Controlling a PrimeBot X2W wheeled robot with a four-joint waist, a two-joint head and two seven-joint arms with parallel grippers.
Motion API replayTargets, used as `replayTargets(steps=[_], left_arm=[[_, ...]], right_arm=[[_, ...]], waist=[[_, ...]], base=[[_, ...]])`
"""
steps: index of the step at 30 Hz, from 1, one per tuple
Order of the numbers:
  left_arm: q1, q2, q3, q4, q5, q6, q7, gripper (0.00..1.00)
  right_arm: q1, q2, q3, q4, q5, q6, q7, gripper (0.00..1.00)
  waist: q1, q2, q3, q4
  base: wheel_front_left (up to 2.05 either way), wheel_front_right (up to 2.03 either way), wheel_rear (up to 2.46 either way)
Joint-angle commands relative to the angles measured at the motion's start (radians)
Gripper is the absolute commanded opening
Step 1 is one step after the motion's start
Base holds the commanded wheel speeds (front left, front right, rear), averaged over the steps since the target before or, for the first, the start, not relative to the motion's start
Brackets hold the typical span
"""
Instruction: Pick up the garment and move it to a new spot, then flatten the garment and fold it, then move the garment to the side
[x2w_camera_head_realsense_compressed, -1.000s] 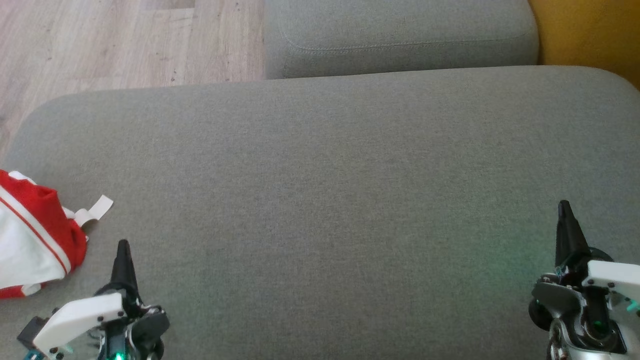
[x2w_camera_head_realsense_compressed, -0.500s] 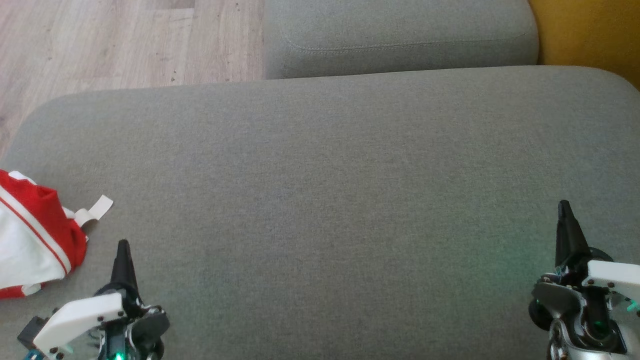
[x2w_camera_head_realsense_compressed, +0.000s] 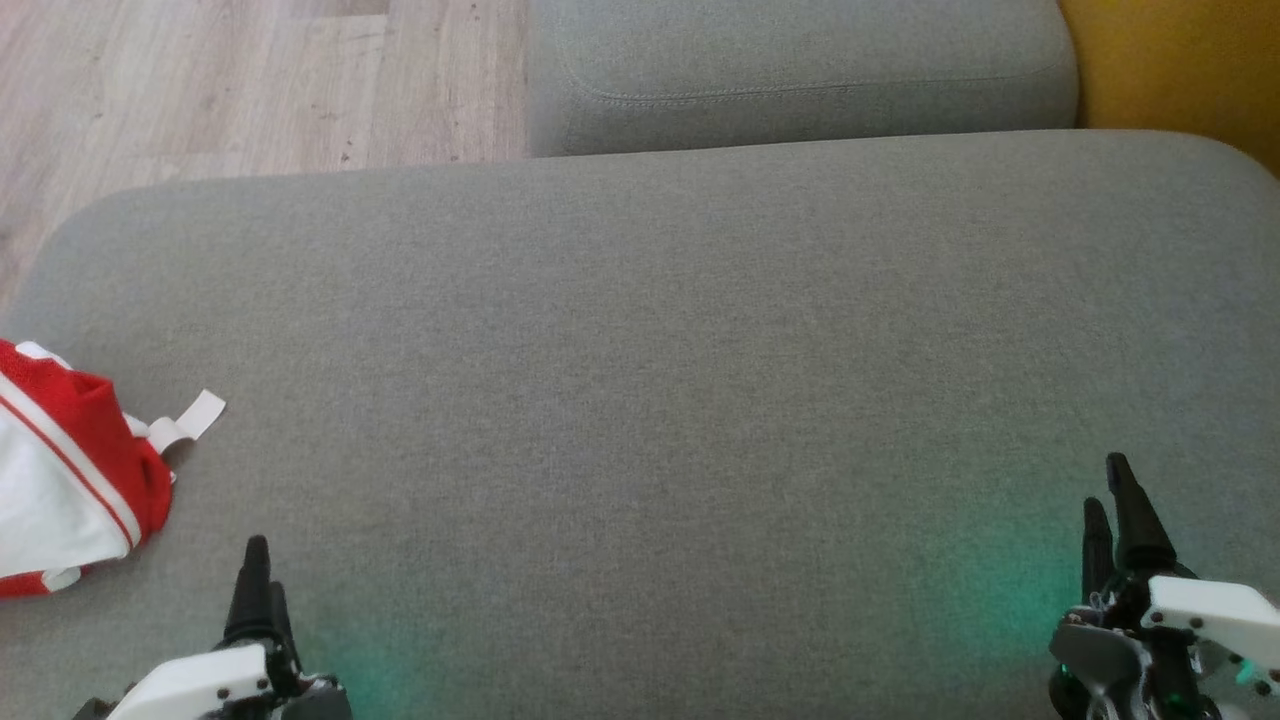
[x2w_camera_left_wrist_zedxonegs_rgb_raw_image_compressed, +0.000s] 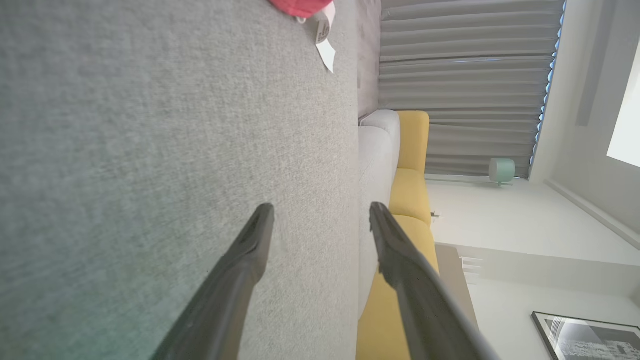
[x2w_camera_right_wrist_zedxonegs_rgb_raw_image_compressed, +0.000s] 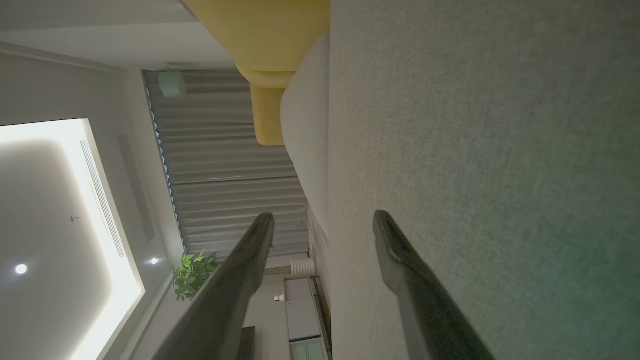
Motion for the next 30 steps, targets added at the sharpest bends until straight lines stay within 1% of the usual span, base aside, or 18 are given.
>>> replayTargets(steps=[1,9,30], left_arm=[[-0.051,0.014,-0.003,-0.032,0.024,-0.001,-0.013,1.0],[-0.071,0.029,-0.017,-0.03,0.101,-0.001,-0.034,1.0],[-0.159,0.073,-0.061,0.019,0.412,-0.002,-0.096,1.0]], right_arm=[[-0.054,-0.015,0.011,-0.036,-0.02,0.0,-0.015,1.0],[-0.086,-0.038,0.041,-0.026,-0.077,0.001,-0.041,1.0],[-0.197,-0.071,0.105,0.034,-0.364,0.001,-0.103,1.0]], waist=[[0.0,0.0,0.001,0.0],[0.0,0.0,0.006,-0.002],[0.0,0.0,0.023,-0.013]], base=[[0.0,0.0,0.0],[0.0,0.0,0.0],[0.0,0.0,0.0]])
